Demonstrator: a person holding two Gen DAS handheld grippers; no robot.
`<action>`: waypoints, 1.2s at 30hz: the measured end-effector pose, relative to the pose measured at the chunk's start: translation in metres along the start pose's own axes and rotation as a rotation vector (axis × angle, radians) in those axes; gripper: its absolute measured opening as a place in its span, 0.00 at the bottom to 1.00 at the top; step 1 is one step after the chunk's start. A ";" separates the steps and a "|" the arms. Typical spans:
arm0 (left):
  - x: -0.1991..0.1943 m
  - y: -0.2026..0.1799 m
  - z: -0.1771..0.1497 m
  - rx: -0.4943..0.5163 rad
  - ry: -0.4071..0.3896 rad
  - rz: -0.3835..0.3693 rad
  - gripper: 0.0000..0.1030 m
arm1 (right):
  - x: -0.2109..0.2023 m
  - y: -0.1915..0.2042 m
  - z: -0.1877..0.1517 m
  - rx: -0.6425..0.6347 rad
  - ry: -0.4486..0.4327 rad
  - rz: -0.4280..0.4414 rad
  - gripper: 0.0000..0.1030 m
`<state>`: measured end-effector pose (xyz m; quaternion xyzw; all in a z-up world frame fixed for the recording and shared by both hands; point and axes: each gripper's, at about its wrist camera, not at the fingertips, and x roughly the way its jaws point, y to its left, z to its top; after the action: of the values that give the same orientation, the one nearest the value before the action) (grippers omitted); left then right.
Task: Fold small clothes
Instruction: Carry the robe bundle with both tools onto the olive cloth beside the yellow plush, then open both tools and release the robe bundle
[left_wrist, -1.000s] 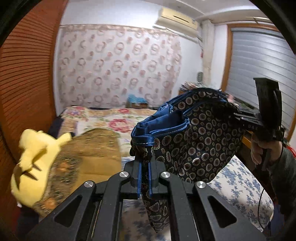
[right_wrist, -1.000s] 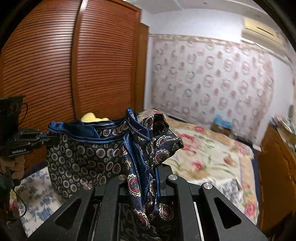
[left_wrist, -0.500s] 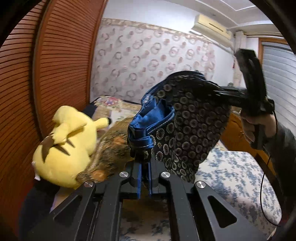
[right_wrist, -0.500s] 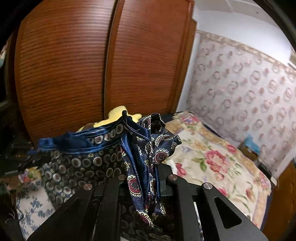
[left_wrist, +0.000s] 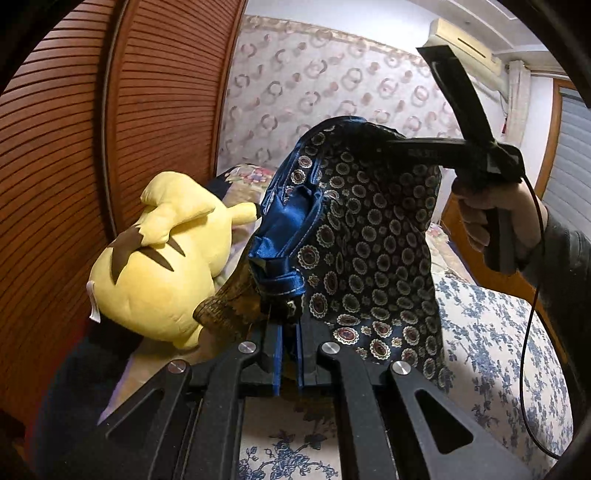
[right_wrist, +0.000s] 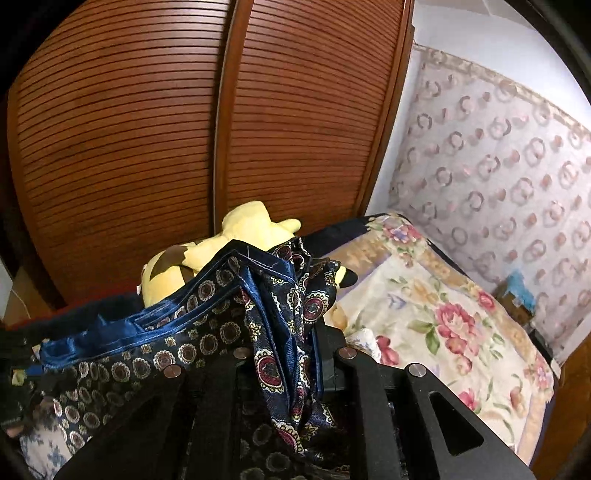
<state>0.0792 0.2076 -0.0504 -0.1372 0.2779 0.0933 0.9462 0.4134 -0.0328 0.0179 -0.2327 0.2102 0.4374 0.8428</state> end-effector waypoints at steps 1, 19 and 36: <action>0.000 -0.001 -0.001 -0.001 0.001 0.004 0.06 | 0.003 0.000 0.001 0.001 0.000 0.001 0.14; 0.002 -0.002 -0.001 -0.006 0.029 0.027 0.06 | -0.045 -0.008 -0.028 0.142 0.018 -0.026 0.56; -0.025 -0.016 0.010 0.078 -0.037 0.031 0.70 | -0.041 0.019 -0.072 0.253 0.093 0.017 0.56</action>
<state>0.0671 0.1930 -0.0253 -0.0942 0.2657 0.0996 0.9543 0.3646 -0.0906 -0.0206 -0.1430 0.3045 0.4033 0.8510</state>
